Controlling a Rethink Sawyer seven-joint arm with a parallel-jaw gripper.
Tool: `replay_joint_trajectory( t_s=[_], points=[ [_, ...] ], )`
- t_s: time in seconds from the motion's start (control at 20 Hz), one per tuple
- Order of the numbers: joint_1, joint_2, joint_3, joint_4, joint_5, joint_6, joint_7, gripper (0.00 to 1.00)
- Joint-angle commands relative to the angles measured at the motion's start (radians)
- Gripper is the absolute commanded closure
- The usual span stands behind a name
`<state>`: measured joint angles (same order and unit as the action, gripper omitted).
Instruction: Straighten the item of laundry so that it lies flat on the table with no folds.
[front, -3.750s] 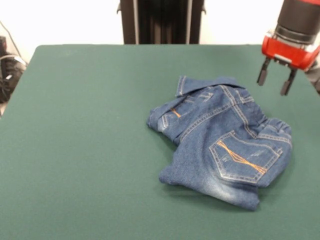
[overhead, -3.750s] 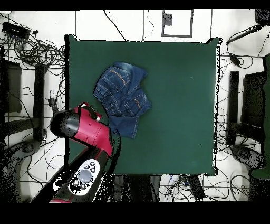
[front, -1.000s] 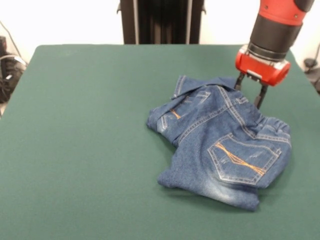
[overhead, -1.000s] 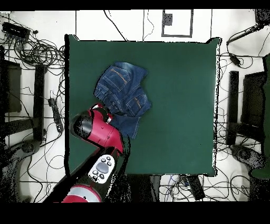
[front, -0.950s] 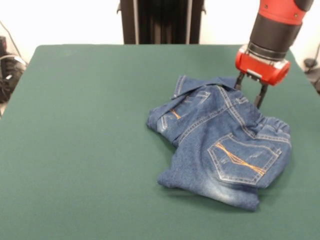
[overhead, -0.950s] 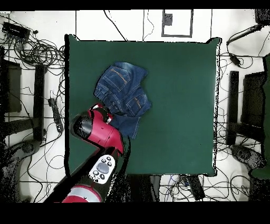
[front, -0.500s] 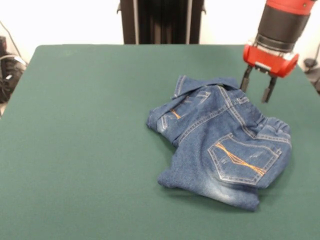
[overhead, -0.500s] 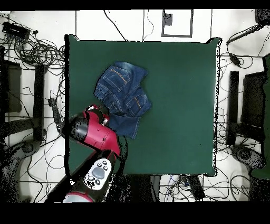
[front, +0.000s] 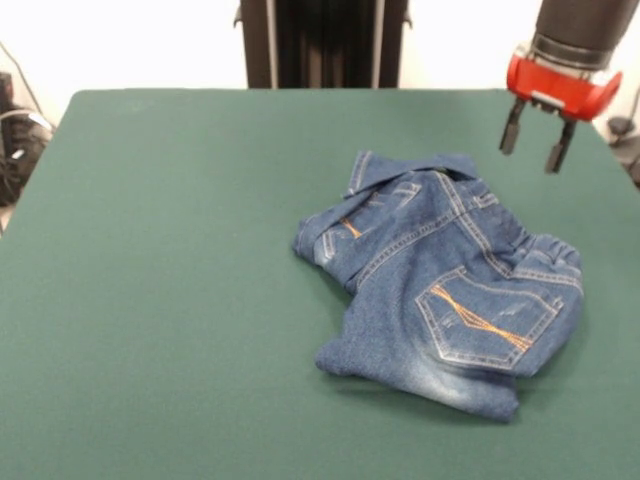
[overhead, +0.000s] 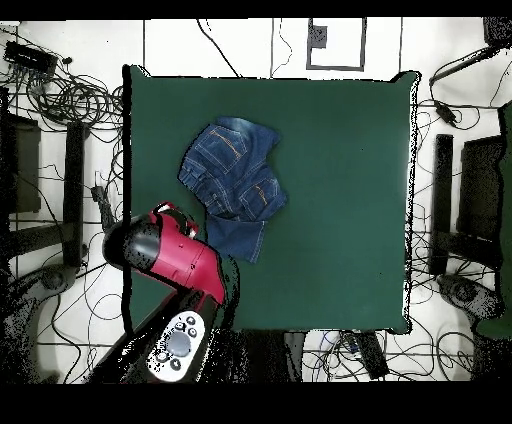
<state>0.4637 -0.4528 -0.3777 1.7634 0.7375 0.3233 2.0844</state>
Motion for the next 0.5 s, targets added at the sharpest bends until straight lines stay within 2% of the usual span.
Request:
replay_joint_trajectory(
  t_s=[0.05, 0.5],
  points=[
    [0.016, 0.021, 0.018, 0.002, -0.035, 0.110, 0.235, 0.00],
    [0.017, 0.102, -0.014, -0.042, -0.040, 0.047, 0.216, 0.00]
  ],
)
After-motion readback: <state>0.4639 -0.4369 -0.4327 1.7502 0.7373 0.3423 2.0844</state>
